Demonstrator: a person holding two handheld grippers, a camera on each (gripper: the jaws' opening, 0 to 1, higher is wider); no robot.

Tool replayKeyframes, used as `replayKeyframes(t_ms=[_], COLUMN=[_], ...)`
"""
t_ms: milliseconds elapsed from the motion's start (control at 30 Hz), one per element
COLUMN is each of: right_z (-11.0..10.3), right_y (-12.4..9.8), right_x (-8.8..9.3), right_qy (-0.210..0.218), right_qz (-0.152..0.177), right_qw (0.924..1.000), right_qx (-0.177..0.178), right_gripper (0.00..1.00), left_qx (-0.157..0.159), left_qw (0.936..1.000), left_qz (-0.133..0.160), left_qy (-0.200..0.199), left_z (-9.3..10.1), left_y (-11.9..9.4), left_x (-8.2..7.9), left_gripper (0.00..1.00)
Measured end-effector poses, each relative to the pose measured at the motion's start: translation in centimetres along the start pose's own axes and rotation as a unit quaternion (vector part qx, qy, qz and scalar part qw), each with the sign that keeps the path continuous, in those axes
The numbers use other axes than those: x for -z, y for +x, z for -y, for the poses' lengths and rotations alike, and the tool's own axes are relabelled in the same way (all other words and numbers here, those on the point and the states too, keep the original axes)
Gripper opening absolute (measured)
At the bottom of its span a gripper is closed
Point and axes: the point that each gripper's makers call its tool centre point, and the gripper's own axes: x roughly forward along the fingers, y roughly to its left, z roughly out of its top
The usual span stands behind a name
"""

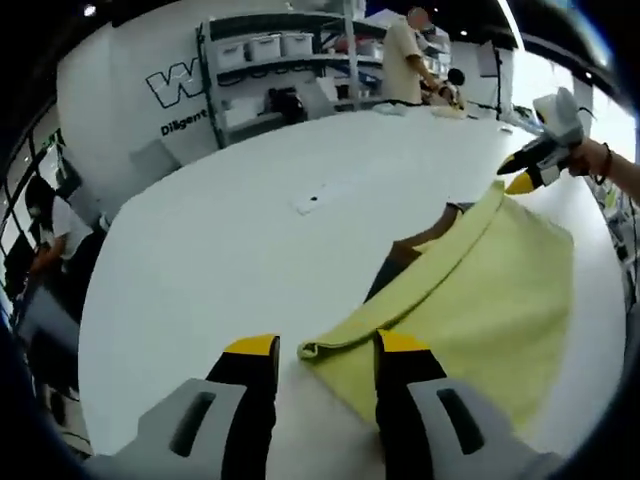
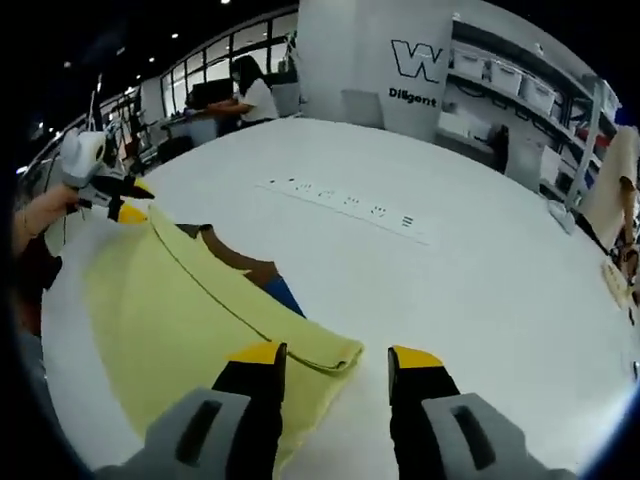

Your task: Fold the garment on the visible template until the final outline fits inside the template.

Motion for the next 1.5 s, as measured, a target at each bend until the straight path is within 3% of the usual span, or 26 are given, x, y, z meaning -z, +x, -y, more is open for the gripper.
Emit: replayKeyframes(t_ms=[133, 267, 467, 600, 733, 800, 900, 933, 1067, 1133, 1267, 1333, 1500], right_z=[0.0, -0.2, 0.2, 0.4, 0.6, 0.9, 1.1, 1.5, 1.8, 2.2, 2.7, 2.5, 2.5], right_y=[0.1, 0.4, 1.1, 1.6, 1.9, 2.0, 2.2, 2.5, 3.0, 3.2, 3.3, 3.2, 2.9], right_x=[0.3, 0.7, 1.2, 1.2, 1.0, 0.7, 0.4, 0.4, 0.2, 0.5, 1.2, 1.3, 1.1], right_qy=[-0.077, -0.100, -0.164, -0.185, -0.181, -0.163, -0.139, -0.110, -0.063, -0.040, 0.020, 0.065, 0.129], right_qz=[0.004, 0.009, -0.012, -0.016, -0.016, -0.007, 0.004, 0.008, 0.019, 0.016, 0.009, 0.014, 0.024], right_qw=[0.9971, 0.9950, 0.9864, 0.9826, 0.9833, 0.9865, 0.9902, 0.9938, 0.9978, 0.9989, 0.9994, 0.9976, 0.9912], right_qx=[-0.002, -0.009, 0.000, 0.005, 0.006, 0.010, 0.012, 0.014, 0.013, 0.021, 0.028, 0.022, 0.017], right_gripper=[0.38, 0.37, 0.31, 0.21, 0.06, 0.00, 0.00, 0.00, 0.00, 0.00, 0.00, 0.02, 0.11], left_qx=[0.005, 0.008, 0.011, 0.015, 0.016, 0.008, 0.006, -0.001, -0.011, -0.018, -0.019, -0.019, -0.024], left_qw=[0.9991, 0.9985, 0.9983, 0.9982, 0.9986, 0.9991, 0.9992, 0.9993, 0.9993, 0.9986, 0.9940, 0.9940, 0.9932], left_qz=[-0.014, -0.020, -0.032, -0.032, -0.032, -0.033, -0.032, -0.035, -0.035, -0.031, -0.024, -0.023, -0.029], left_qy=[0.038, 0.051, 0.046, 0.049, 0.039, 0.027, 0.020, 0.013, -0.004, -0.038, -0.105, -0.105, -0.110], left_z=[0.0, -0.3, -0.5, -0.4, -0.4, -0.7, -0.8, -1.0, -1.2, -1.5, -1.9, -2.1, -2.3], left_y=[0.2, 0.5, 0.9, 1.1, 1.4, 1.6, 1.6, 1.8, 2.1, 2.2, 2.4, 2.3, 1.9], left_x=[0.6, 0.8, 1.1, 0.8, 0.7, 0.7, 0.7, 0.8, 0.9, 0.8, 0.7, 0.7, 0.9], left_gripper=[0.38, 0.35, 0.27, 0.19, 0.11, 0.07, 0.06, 0.06, 0.06, 0.06, 0.05, 0.06, 0.06])
